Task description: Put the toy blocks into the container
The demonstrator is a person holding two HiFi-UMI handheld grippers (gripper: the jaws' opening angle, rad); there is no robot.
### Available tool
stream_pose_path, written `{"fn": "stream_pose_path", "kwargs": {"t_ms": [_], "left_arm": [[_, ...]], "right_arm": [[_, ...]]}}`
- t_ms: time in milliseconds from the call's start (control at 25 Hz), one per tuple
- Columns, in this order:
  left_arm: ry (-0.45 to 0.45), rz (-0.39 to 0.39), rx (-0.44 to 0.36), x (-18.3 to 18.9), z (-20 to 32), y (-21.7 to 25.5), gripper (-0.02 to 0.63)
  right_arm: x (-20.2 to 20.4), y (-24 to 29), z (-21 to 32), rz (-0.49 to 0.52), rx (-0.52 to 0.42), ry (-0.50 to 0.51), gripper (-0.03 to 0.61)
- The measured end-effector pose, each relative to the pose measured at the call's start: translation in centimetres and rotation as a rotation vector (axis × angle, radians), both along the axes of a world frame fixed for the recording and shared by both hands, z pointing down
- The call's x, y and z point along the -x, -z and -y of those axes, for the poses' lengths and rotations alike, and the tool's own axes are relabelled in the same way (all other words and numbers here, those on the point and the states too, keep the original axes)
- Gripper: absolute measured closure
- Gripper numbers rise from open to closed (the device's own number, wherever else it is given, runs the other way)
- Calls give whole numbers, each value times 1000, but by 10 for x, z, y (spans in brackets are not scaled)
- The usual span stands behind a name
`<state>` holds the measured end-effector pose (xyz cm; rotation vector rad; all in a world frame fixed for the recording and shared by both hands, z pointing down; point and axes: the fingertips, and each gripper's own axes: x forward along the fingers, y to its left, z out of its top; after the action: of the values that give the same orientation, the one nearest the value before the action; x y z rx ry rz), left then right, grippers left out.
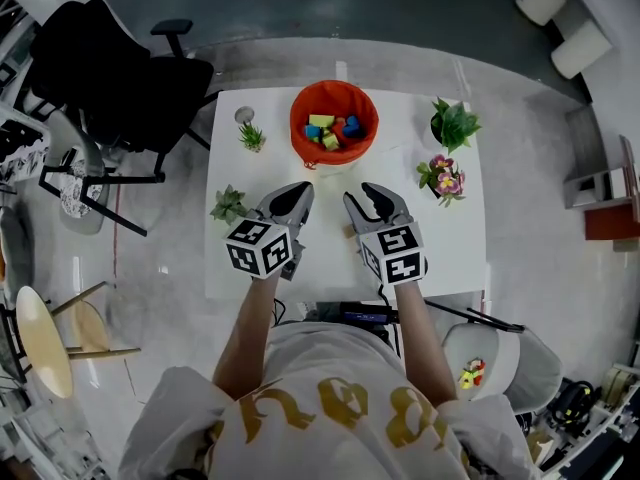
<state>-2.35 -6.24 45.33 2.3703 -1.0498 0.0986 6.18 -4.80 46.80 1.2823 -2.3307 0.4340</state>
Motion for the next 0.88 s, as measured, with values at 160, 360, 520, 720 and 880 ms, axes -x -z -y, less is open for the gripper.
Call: {"fn": "stream_pose_path", "kwargs": {"t_ms": [160, 360, 520, 720, 880], "left_arm": [[-17, 18, 31, -3, -11, -14, 612], [-42, 40, 66, -9, -22, -31, 612], [-59, 52, 88, -14, -28, -41, 612], [-72, 62, 107, -19, -31, -50, 612], [-75, 66, 123, -20, -33, -57, 612]], "right_arm": [[-7, -19, -9, -21, 37, -12, 405], [-13, -42, -20, -48, 84, -14, 402], [-16, -61, -29, -57, 126, -16, 394], [-18, -87, -43, -82, 192, -2, 379], [-18, -101, -47, -102, 225, 13, 367]]}}
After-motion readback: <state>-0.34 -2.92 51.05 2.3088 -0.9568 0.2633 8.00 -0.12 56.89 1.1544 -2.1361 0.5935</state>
